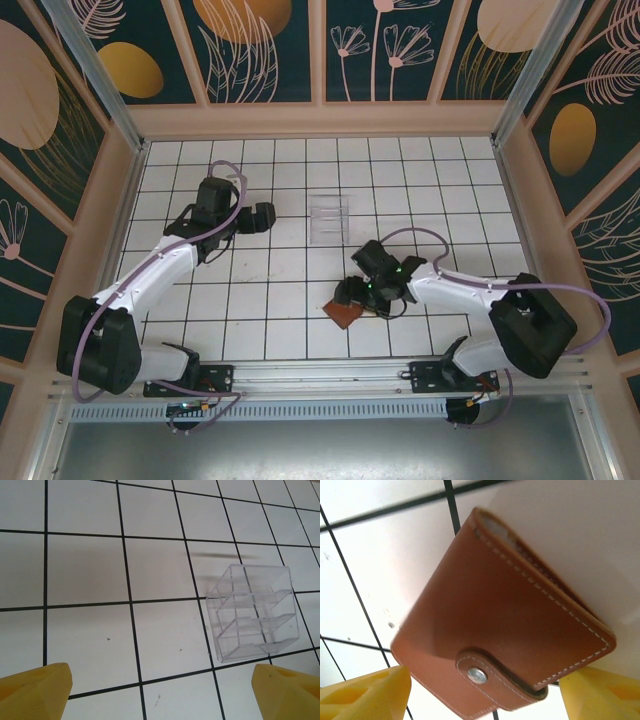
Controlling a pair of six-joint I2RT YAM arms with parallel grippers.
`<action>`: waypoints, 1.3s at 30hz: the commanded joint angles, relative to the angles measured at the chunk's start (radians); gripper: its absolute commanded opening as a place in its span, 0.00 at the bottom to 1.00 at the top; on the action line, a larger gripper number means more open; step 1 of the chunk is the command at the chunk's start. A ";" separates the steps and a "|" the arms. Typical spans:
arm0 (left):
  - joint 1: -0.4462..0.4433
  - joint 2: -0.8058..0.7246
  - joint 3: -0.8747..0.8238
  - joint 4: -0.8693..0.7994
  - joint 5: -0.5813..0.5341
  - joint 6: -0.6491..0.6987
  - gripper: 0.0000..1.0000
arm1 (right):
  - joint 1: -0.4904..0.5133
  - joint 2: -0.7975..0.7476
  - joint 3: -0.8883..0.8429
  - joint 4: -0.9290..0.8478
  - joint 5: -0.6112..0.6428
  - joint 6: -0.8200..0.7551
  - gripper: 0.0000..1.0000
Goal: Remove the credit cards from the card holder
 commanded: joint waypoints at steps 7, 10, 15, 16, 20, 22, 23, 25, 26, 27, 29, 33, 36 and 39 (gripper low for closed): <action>-0.089 -0.014 -0.051 -0.010 0.004 -0.038 0.91 | -0.006 0.160 0.190 0.011 0.045 -0.120 0.75; -0.118 -0.011 -0.078 -0.003 0.005 -0.064 0.90 | -0.005 0.204 0.257 -0.008 0.048 -0.153 0.74; -0.181 -0.002 -0.119 0.004 0.007 -0.122 0.85 | 0.000 0.216 0.334 -0.161 0.167 -0.282 0.72; -0.197 0.003 -0.127 0.013 0.017 -0.138 0.85 | 0.000 0.201 0.334 -0.174 0.174 -0.346 0.72; -0.229 0.028 -0.184 0.104 0.121 -0.213 0.81 | 0.007 0.120 0.292 -0.134 0.107 -0.663 0.67; -0.243 0.042 -0.221 0.163 0.173 -0.262 0.76 | 0.009 0.089 0.270 -0.132 0.057 -0.852 0.64; -0.252 0.049 -0.230 0.178 0.192 -0.283 0.74 | 0.009 0.074 0.260 -0.133 0.048 -0.921 0.64; -0.271 0.061 -0.246 0.197 0.211 -0.306 0.70 | 0.004 0.045 0.236 -0.134 0.026 -1.090 0.64; -0.279 0.064 -0.252 0.200 0.206 -0.317 0.68 | 0.005 0.031 0.220 -0.139 -0.012 -1.187 0.64; -0.284 0.065 -0.261 0.200 0.197 -0.327 0.67 | 0.006 0.017 0.204 -0.148 -0.040 -1.306 0.63; -0.286 0.067 -0.273 0.194 0.181 -0.337 0.66 | 0.005 -0.003 0.191 -0.135 -0.032 -1.447 0.61; -0.286 0.045 -0.281 0.148 0.081 -0.346 0.67 | -0.015 0.036 0.226 -0.168 -0.042 -1.625 0.55; -0.286 0.029 -0.291 0.119 0.003 -0.339 0.67 | -0.018 0.098 0.261 -0.202 -0.007 -1.680 0.55; -0.286 0.027 -0.291 0.098 -0.043 -0.334 0.67 | -0.018 0.158 0.293 -0.236 0.013 -1.717 0.53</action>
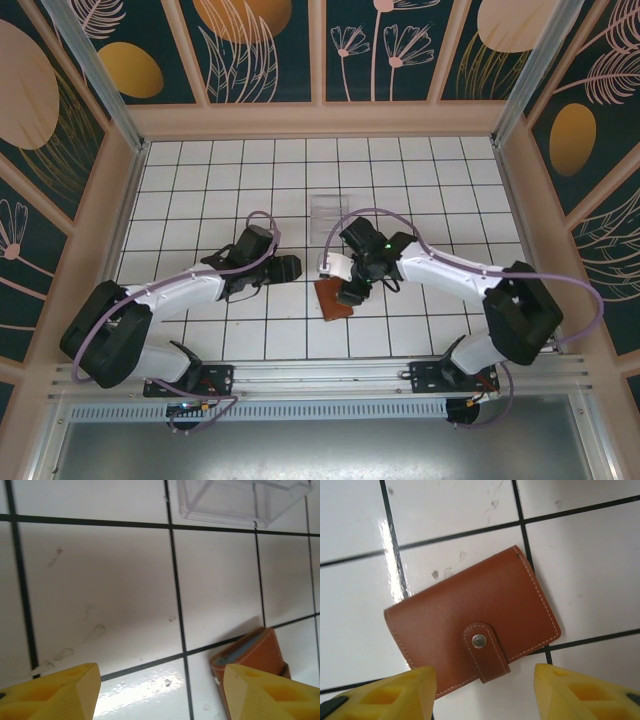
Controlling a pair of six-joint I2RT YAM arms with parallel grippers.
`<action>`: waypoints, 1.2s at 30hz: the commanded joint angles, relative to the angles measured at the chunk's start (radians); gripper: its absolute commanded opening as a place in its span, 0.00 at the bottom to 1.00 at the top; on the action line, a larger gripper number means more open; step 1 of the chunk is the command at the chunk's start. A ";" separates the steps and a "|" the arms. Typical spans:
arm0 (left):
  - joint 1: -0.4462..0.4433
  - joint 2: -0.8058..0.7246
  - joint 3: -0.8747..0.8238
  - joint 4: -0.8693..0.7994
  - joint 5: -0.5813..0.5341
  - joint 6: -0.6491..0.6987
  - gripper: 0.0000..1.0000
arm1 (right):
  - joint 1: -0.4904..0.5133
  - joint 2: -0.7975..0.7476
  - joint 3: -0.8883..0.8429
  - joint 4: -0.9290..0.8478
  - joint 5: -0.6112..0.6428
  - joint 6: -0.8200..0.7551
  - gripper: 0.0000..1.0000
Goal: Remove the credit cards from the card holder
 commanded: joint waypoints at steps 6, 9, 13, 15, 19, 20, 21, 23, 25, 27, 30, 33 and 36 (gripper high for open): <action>-0.001 -0.053 -0.016 -0.065 -0.171 -0.008 0.66 | 0.005 0.108 0.086 -0.077 0.043 -0.176 0.48; -0.001 -0.063 -0.020 -0.068 -0.185 0.003 0.65 | 0.014 0.137 0.123 -0.112 0.047 -0.203 0.47; -0.001 -0.056 -0.008 -0.094 -0.228 0.033 0.65 | 0.018 0.161 0.155 -0.128 0.076 -0.228 0.45; -0.001 -0.056 0.000 -0.105 -0.238 0.051 0.65 | 0.021 0.180 0.175 -0.147 0.079 -0.234 0.44; -0.001 -0.063 0.002 -0.104 -0.234 0.059 0.65 | 0.037 0.200 0.188 -0.172 0.074 -0.233 0.44; -0.001 -0.063 0.002 -0.104 -0.232 0.059 0.65 | 0.039 0.203 0.187 -0.171 0.071 -0.233 0.44; -0.002 -0.062 0.001 -0.101 -0.231 0.059 0.65 | 0.039 0.205 0.184 -0.169 0.068 -0.233 0.44; -0.001 -0.055 0.002 -0.096 -0.226 0.057 0.65 | 0.039 0.215 0.181 -0.164 0.068 -0.237 0.44; -0.001 -0.046 0.004 -0.093 -0.221 0.057 0.65 | 0.039 0.227 0.181 -0.165 0.068 -0.233 0.44; 0.000 -0.039 0.007 -0.093 -0.221 0.058 0.65 | 0.040 0.239 0.182 -0.170 0.060 -0.229 0.43; -0.002 -0.043 0.006 -0.095 -0.223 0.056 0.65 | 0.044 0.245 0.174 -0.162 0.053 -0.229 0.43; -0.001 -0.049 0.003 -0.094 -0.222 0.055 0.65 | 0.050 0.258 0.166 -0.158 0.050 -0.225 0.43; -0.001 -0.050 0.004 -0.094 -0.220 0.056 0.65 | 0.056 0.280 0.165 -0.154 0.059 -0.216 0.43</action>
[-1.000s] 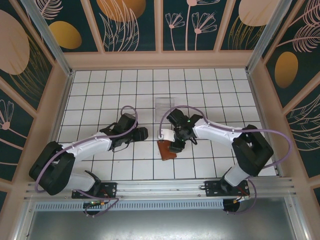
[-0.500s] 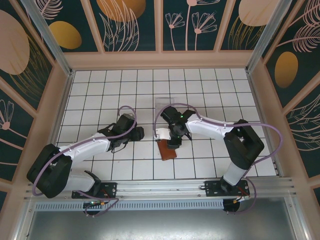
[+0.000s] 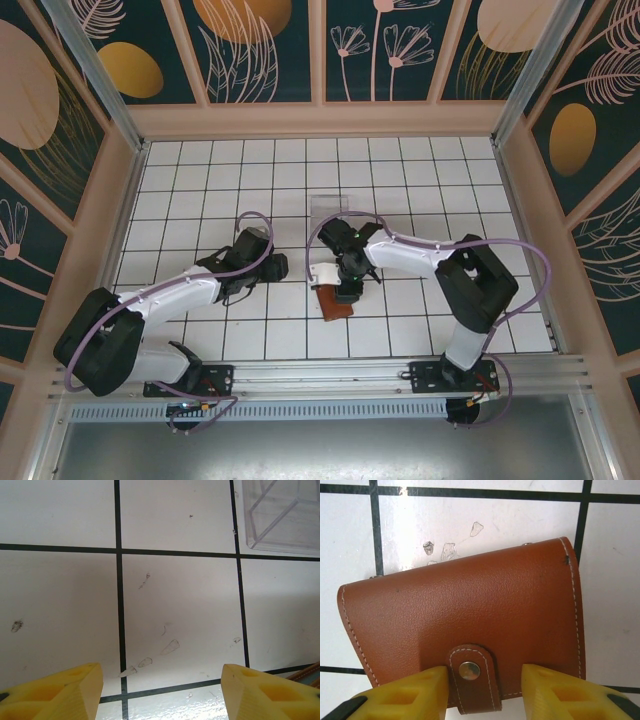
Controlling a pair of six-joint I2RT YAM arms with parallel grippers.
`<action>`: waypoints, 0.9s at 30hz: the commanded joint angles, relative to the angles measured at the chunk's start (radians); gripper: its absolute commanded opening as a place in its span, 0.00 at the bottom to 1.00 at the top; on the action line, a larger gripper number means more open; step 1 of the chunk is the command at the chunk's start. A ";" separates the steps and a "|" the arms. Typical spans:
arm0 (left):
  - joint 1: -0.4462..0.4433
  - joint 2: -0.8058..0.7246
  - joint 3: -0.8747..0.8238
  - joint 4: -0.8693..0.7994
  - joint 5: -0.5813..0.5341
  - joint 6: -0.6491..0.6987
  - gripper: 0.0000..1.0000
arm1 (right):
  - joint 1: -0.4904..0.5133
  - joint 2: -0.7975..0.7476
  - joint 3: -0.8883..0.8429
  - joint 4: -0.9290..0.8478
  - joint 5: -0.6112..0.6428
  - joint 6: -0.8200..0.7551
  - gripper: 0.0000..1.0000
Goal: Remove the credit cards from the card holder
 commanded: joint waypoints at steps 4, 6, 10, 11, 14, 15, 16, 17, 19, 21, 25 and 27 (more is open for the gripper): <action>-0.001 0.002 0.011 -0.016 0.000 0.017 0.65 | 0.025 0.048 -0.001 -0.018 -0.019 0.012 0.38; -0.001 0.002 0.009 -0.016 0.003 0.017 0.65 | 0.028 0.047 -0.008 -0.016 -0.023 0.025 0.37; -0.001 -0.003 0.009 -0.017 0.005 0.013 0.65 | 0.035 0.035 -0.026 -0.013 -0.046 0.056 0.28; -0.001 -0.004 0.009 -0.017 0.005 0.014 0.65 | 0.038 0.028 -0.033 -0.008 -0.055 0.065 0.26; -0.001 0.000 0.010 -0.017 0.011 0.013 0.65 | 0.046 -0.001 -0.059 0.028 -0.074 0.103 0.21; -0.001 0.001 0.010 -0.017 0.014 0.012 0.65 | 0.048 -0.010 -0.066 0.045 -0.076 0.121 0.20; -0.002 0.003 0.010 -0.017 0.017 0.012 0.65 | 0.050 -0.016 -0.072 0.058 -0.082 0.139 0.19; -0.001 0.003 0.012 -0.016 0.024 0.011 0.65 | 0.051 -0.023 -0.075 0.072 -0.094 0.162 0.19; -0.001 0.001 0.012 -0.013 0.039 0.008 0.65 | 0.054 -0.032 -0.081 0.107 -0.112 0.209 0.17; -0.001 0.000 0.012 -0.006 0.063 0.004 0.65 | 0.063 -0.044 -0.091 0.154 -0.123 0.252 0.14; -0.001 0.003 0.003 0.022 0.109 -0.009 0.65 | 0.076 -0.086 -0.126 0.294 -0.134 0.330 0.08; 0.000 0.006 0.001 0.029 0.125 -0.014 0.64 | 0.077 -0.100 -0.144 0.357 -0.135 0.359 0.05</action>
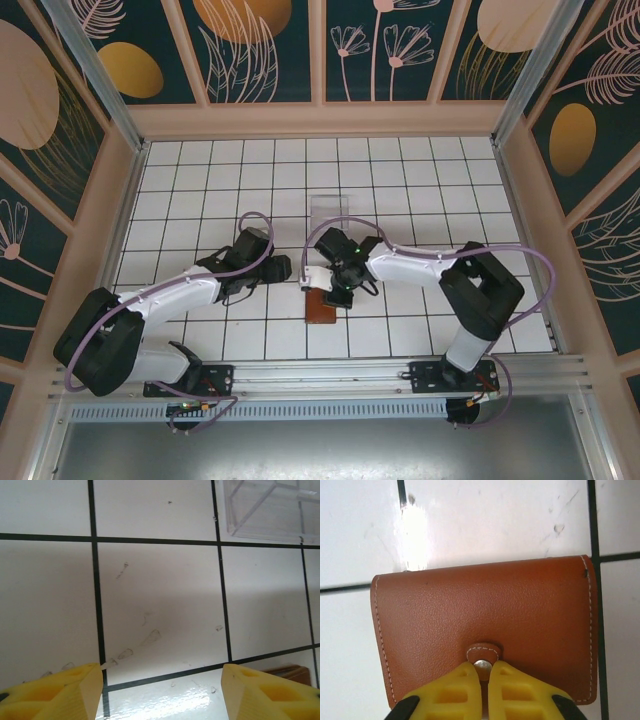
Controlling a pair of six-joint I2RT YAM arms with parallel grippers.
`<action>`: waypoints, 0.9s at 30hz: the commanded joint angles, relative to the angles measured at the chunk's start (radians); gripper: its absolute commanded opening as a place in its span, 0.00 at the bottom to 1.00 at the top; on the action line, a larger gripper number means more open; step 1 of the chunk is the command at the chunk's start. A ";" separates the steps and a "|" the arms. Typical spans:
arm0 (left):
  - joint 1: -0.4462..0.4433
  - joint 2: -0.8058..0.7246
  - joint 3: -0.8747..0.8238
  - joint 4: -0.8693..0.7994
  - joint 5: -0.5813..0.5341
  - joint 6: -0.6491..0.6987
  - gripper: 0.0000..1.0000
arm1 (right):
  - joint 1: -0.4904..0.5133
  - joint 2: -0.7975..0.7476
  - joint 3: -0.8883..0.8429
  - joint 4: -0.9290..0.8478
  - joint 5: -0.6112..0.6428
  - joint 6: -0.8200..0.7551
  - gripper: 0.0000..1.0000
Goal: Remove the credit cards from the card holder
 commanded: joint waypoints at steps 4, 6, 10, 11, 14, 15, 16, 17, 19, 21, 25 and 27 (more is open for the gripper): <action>-0.001 0.002 -0.003 0.024 0.071 -0.023 0.64 | 0.011 -0.056 -0.057 0.242 -0.029 0.126 0.01; -0.001 -0.003 -0.005 0.023 0.074 -0.027 0.64 | 0.011 -0.072 -0.079 0.310 -0.041 0.147 0.01; 0.000 -0.009 -0.005 0.012 0.070 -0.032 0.64 | 0.009 -0.095 -0.119 0.420 -0.039 0.199 0.11; 0.001 -0.008 -0.005 0.009 0.070 -0.031 0.64 | 0.009 -0.100 -0.127 0.432 -0.030 0.212 0.12; 0.000 -0.011 0.001 -0.004 0.067 -0.031 0.64 | 0.010 -0.116 -0.130 0.420 0.006 0.273 0.28; 0.001 -0.013 0.004 -0.010 0.062 -0.032 0.64 | 0.011 -0.126 -0.128 0.416 0.032 0.310 0.32; 0.001 -0.015 0.003 -0.014 0.054 -0.030 0.64 | 0.012 -0.136 -0.131 0.419 0.056 0.355 0.34; 0.001 -0.017 0.005 -0.016 0.047 -0.029 0.64 | 0.013 -0.146 -0.131 0.425 0.091 0.419 0.40; 0.019 -0.019 -0.003 0.001 0.077 -0.021 0.64 | 0.013 -0.161 -0.121 0.417 0.158 0.559 0.46; 0.057 -0.024 -0.015 0.018 0.115 -0.022 0.64 | 0.013 -0.169 -0.104 0.397 0.217 0.713 0.47; 0.112 -0.033 -0.013 0.009 0.124 -0.002 0.64 | 0.018 -0.167 -0.073 0.313 0.282 1.011 0.48; 0.123 -0.033 0.000 -0.010 0.116 0.013 0.64 | 0.025 -0.155 -0.049 0.257 0.297 1.137 0.48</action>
